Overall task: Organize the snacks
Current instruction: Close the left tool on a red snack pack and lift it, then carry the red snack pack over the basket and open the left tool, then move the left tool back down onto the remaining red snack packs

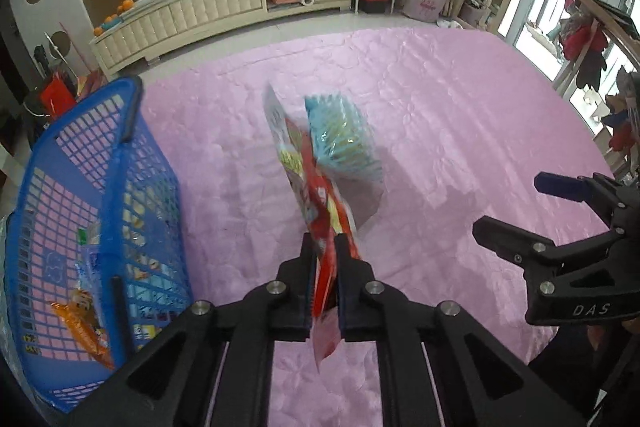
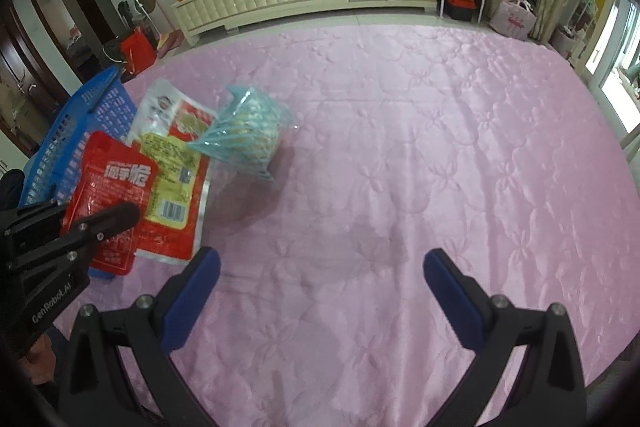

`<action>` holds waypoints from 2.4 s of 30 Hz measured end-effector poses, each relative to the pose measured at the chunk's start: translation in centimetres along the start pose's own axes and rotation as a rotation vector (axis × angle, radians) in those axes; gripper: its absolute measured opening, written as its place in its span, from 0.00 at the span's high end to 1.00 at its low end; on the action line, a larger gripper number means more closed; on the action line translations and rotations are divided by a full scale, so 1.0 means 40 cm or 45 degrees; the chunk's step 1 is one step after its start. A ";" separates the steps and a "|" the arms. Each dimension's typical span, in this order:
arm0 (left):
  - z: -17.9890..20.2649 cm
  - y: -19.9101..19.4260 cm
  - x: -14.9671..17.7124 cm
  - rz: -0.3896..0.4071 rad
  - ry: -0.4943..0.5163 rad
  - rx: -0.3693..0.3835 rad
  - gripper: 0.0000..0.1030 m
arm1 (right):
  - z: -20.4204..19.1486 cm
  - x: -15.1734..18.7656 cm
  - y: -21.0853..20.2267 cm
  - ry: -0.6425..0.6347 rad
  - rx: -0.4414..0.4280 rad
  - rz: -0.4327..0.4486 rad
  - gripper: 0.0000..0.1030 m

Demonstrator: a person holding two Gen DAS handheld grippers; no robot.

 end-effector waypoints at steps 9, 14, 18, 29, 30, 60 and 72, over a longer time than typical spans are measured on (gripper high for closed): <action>-0.011 -0.061 0.002 0.053 0.000 -0.008 0.91 | -0.022 -0.006 -0.047 -0.023 0.005 0.031 0.00; -0.022 -0.107 0.002 0.112 0.004 -0.020 0.94 | -0.047 -0.010 -0.074 -0.040 -0.002 0.056 0.00; -0.021 -0.158 -0.006 0.161 0.011 -0.026 0.97 | -0.061 -0.011 -0.095 -0.048 -0.004 0.072 0.00; -0.043 -0.262 -0.009 0.264 0.015 -0.070 0.99 | -0.115 -0.005 -0.158 -0.082 -0.009 0.125 0.00; -0.046 -0.272 -0.007 0.274 0.015 -0.074 0.99 | -0.121 -0.008 -0.164 -0.088 -0.010 0.132 0.00; -0.335 -0.319 0.071 0.274 -0.201 -0.163 0.99 | -0.356 -0.026 -0.142 -0.259 -0.070 0.120 0.00; -0.387 -0.245 0.112 0.194 -0.249 -0.165 0.57 | -0.387 -0.028 -0.080 -0.280 -0.050 0.064 0.00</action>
Point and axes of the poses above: each gripper's, at about its wrist camera, not at the fingertips, and y roughly the way its jaws point, z to its right, x to its underside, the point moved 4 cm from there along y, roughly the way its jaws point, and after that the axes turned 3 degrees about y, right-handed, at the moved point
